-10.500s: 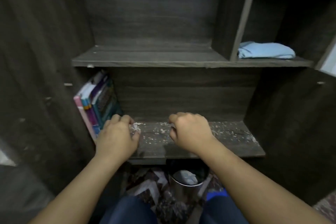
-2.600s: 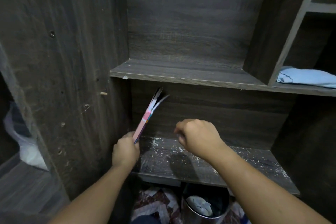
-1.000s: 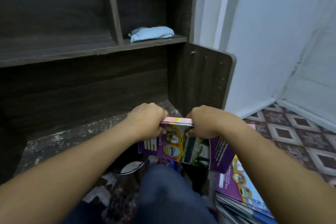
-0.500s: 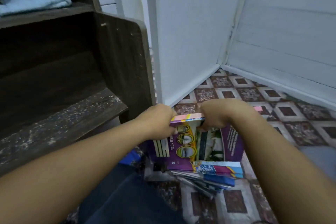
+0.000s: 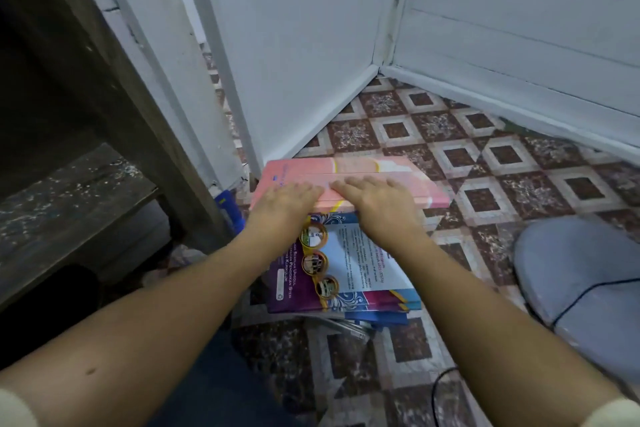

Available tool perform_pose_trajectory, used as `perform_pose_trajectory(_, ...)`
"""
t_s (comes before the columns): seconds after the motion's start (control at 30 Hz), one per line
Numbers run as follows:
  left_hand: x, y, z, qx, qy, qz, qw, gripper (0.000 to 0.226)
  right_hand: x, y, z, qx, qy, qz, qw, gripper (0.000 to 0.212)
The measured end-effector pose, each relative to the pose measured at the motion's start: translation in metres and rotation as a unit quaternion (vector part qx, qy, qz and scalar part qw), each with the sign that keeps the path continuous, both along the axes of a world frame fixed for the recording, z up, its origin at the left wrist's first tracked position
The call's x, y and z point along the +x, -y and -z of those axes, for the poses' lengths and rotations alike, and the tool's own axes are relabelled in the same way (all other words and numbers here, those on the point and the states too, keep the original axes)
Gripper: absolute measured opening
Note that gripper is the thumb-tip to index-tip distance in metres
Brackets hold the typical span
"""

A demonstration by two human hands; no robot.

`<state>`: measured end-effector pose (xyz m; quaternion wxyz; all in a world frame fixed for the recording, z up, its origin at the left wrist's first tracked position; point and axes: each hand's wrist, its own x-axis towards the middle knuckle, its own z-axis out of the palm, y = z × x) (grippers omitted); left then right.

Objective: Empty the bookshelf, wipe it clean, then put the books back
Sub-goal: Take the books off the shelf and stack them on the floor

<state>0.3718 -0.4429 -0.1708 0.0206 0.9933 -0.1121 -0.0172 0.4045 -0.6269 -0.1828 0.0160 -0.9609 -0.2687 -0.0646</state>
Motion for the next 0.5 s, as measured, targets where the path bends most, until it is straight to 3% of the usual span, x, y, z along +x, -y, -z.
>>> perform_pose_trajectory(0.13, -0.009, -0.004, 0.047, 0.017, 0.066, 0.07, 0.995, 0.06, -0.01, 0.005, 0.058, -0.01, 0.025, 0.022, 0.999, 0.071)
perform_pose_trajectory(0.23, -0.024, -0.005, 0.078, 0.018, 0.026, 0.086, 0.996, 0.073, -0.026, 0.009, 0.089, -0.005, -0.004, 0.026, 1.0, 0.077)
perform_pose_trajectory(0.33, -0.032, -0.007, 0.096, 0.022, -0.05, 0.101, 0.993, 0.084, -0.044, 0.013, 0.112, -0.041, -0.116, 0.021, 0.992, 0.08)
perform_pose_trajectory(0.5, -0.041, -0.009, 0.11, 0.057, -0.163, 0.096, 0.98, 0.074, -0.058, 0.014, 0.132, -0.043, -0.144, 0.015, 0.989, 0.082)
